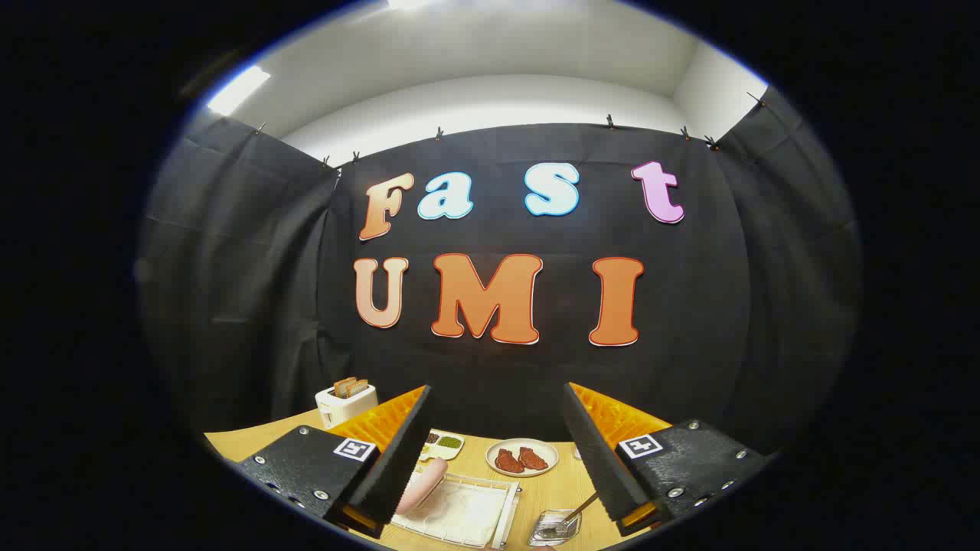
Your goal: Take the plate from the dish rack, then take the spoon from the basket and place it into the plate.
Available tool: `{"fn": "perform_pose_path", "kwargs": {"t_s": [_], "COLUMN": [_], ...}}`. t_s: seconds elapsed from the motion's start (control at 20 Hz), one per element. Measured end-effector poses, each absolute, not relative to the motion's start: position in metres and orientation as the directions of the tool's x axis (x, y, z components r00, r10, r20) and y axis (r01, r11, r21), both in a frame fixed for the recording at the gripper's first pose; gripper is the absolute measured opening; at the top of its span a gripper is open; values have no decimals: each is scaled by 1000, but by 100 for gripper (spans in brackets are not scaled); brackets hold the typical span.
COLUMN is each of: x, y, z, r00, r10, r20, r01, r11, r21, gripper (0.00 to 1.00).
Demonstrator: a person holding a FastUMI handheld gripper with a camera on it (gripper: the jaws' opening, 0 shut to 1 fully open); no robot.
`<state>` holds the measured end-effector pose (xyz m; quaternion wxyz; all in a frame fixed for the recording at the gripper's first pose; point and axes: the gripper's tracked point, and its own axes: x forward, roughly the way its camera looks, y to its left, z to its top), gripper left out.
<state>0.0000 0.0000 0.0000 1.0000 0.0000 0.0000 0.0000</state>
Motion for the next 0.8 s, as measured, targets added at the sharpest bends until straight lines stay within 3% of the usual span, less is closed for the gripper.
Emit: {"fn": "perform_pose_path", "kwargs": {"t_s": [0.8], "x": [0], "y": [14], "z": [-9], "r00": [999], "r10": [19], "r20": [-46], "r01": [-20], "r11": [1000], "r21": [-14], "gripper": [100]}}
